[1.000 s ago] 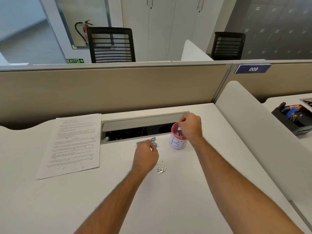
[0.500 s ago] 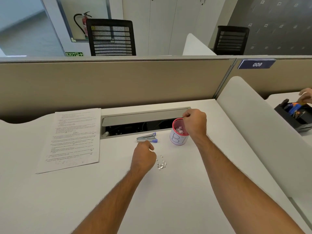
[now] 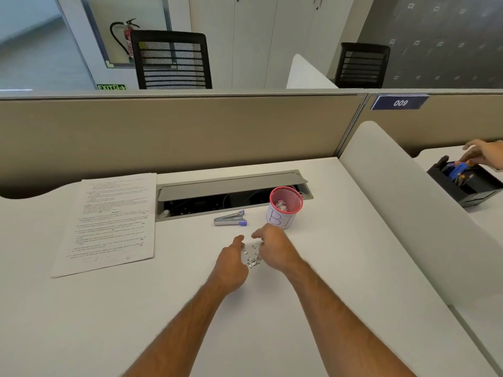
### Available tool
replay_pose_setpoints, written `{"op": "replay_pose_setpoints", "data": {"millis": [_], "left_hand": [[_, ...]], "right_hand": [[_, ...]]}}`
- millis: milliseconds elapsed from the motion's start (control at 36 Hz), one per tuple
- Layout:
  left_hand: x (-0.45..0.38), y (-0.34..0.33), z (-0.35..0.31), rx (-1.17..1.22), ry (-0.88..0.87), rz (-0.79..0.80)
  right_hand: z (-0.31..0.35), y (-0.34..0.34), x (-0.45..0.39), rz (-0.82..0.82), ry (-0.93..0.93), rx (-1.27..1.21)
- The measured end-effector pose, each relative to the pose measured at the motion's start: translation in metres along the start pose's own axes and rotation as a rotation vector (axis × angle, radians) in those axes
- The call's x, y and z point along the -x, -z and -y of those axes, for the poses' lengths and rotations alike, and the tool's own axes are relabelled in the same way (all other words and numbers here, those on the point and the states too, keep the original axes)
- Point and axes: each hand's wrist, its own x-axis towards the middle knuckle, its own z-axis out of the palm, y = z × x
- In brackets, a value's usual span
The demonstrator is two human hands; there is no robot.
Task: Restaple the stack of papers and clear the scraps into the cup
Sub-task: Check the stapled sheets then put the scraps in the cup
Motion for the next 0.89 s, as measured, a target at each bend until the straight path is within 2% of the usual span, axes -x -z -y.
{"op": "replay_pose_setpoints", "data": {"millis": [111,389,667,889], "left_hand": [[0.005,-0.004,0.000,0.001,-0.020,0.012],[0.015,-0.013,0.005,0.051,-0.013,0.045],[0.020,-0.012,0.009,0.122,0.065,-0.113],[0.020,-0.010,0.015,0.088,0.079,-0.164]], "right_hand": [[-0.010,-0.016,0.011,0.090,0.061,0.102],[-0.012,-0.023,0.029,0.093,0.065,0.048],[-0.009,-0.033,0.036,0.029,-0.095,-0.034],[0.008,-0.039,0.023,-0.007,-0.113,-0.062]]}}
